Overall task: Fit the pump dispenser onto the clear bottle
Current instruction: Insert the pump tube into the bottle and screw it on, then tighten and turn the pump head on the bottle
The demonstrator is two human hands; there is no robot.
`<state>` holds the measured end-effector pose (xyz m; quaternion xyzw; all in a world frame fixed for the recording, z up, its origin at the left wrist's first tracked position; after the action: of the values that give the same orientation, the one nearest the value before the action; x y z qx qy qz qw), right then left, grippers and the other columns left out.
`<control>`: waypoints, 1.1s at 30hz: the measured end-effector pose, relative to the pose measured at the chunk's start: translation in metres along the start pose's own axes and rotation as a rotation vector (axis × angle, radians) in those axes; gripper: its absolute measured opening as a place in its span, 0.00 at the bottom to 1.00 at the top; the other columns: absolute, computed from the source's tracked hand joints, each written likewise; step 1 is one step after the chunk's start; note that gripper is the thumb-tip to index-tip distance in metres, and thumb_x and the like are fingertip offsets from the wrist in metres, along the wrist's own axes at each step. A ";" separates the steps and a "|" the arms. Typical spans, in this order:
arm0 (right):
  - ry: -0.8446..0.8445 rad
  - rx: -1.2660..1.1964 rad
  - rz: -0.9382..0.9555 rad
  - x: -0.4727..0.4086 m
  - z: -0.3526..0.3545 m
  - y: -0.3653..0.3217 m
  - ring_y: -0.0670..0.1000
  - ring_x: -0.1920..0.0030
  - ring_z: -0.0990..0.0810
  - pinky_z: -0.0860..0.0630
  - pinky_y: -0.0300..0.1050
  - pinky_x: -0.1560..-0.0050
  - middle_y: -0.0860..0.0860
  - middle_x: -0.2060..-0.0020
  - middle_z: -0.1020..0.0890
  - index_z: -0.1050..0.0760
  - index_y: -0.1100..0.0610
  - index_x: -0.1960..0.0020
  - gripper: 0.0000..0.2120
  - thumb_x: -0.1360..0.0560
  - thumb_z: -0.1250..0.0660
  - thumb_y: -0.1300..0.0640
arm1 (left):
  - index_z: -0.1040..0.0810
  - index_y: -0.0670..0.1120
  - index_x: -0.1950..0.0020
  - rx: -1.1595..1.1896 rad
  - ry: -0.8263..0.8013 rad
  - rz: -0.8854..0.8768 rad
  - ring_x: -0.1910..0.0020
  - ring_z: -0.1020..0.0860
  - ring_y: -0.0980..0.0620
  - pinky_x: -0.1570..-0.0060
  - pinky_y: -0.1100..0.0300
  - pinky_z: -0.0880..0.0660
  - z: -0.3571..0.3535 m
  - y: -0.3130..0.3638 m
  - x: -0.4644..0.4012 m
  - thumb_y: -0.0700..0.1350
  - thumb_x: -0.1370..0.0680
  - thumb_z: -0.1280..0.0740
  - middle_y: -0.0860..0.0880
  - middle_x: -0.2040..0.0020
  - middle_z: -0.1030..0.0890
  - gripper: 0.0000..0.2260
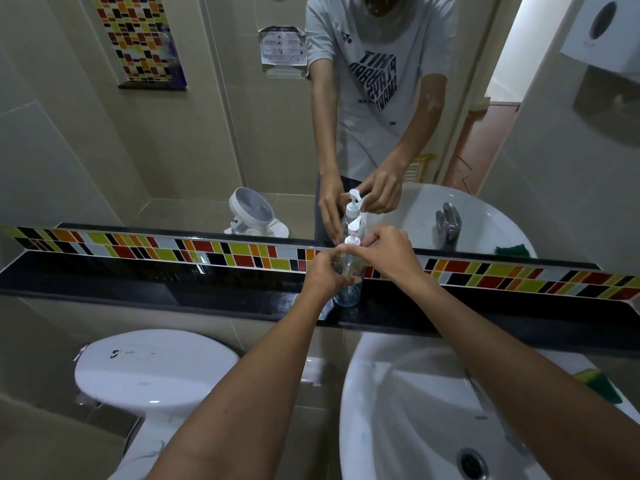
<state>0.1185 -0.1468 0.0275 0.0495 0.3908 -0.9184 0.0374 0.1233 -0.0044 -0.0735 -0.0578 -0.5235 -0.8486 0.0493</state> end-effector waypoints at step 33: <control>-0.163 -0.520 -0.067 0.014 -0.023 0.035 0.53 0.31 0.20 0.23 0.50 0.29 0.56 0.33 0.18 0.25 0.61 0.27 0.30 0.26 0.21 0.60 | 0.22 0.42 0.28 0.032 -0.005 -0.009 0.50 0.20 0.48 0.58 0.60 0.23 0.001 -0.003 0.003 0.38 0.31 0.18 0.42 0.44 0.17 0.32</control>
<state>0.1098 -0.1546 -0.0145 -0.0490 0.6104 -0.7890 0.0498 0.1199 -0.0026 -0.0750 -0.0567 -0.5374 -0.8402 0.0454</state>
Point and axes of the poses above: each hand's wrist, its own x-axis away from the middle knuckle, its own z-axis out of the back of the hand, y = z × x, the point moved 10 cm from there along -x, towards the middle knuckle
